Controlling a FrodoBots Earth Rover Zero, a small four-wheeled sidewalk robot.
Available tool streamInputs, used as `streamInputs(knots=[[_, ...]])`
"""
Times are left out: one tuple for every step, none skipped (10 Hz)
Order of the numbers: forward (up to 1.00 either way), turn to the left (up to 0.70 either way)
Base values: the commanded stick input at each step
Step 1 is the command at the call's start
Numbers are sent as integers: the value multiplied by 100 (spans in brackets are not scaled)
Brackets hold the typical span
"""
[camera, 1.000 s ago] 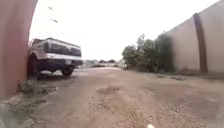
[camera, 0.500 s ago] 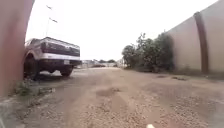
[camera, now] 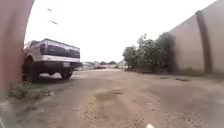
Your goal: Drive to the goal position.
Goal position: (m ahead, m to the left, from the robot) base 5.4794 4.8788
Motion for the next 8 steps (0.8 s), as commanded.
streamInputs(knots=[[30,0],[30,0],[30,0],[30,0],[30,0],[30,0],[30,0],[30,0]])
